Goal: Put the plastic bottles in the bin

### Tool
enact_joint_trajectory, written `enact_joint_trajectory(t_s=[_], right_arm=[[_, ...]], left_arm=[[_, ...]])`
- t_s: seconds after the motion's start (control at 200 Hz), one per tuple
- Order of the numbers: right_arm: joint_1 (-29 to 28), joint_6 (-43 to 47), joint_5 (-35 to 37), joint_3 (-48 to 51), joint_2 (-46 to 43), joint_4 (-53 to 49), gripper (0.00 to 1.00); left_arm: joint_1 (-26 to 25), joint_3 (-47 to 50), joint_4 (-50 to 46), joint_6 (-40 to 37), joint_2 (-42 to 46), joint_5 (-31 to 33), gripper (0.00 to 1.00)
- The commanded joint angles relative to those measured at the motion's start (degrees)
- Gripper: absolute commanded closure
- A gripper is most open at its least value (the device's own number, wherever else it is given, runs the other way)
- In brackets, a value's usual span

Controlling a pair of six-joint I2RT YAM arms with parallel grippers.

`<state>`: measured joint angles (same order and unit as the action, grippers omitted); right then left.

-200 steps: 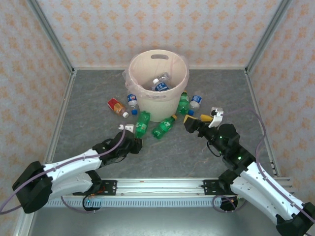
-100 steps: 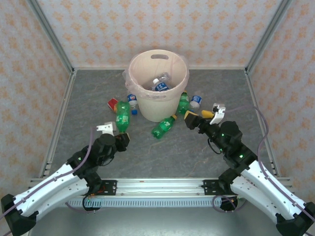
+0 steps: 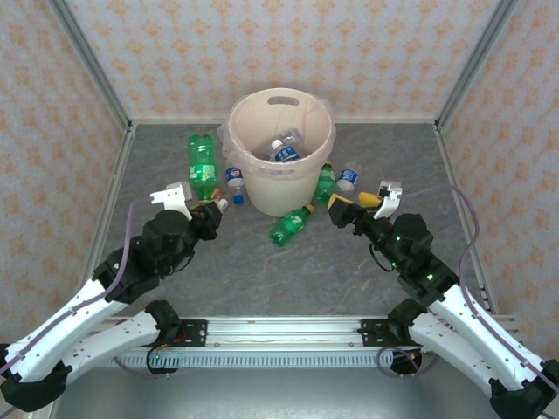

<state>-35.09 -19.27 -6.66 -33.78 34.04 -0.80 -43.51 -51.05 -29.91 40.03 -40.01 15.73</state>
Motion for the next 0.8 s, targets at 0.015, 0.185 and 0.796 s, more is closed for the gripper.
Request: enact_joint_trajectory(t_s=[0.015,0.185,0.796], right_arm=[[-0.24,0.89,-0.72,-2.08,-0.12,1.45,0.0],[-0.26,0.3,-1.55,-1.59,-0.12,2.35,0.0],[-0.24,-2.97,-4.24,0.24,-4.45,2.07,0.0]], left_arm=[[-0.28,-5.62,-2.67,-3.34,-2.3,2.33,0.79],[-0.26,-13.91,-4.72,-5.8,-7.39,3.03,0.79],[-0.24,-40.22,-7.94,-15.32,-34.17,-0.66,0.79]])
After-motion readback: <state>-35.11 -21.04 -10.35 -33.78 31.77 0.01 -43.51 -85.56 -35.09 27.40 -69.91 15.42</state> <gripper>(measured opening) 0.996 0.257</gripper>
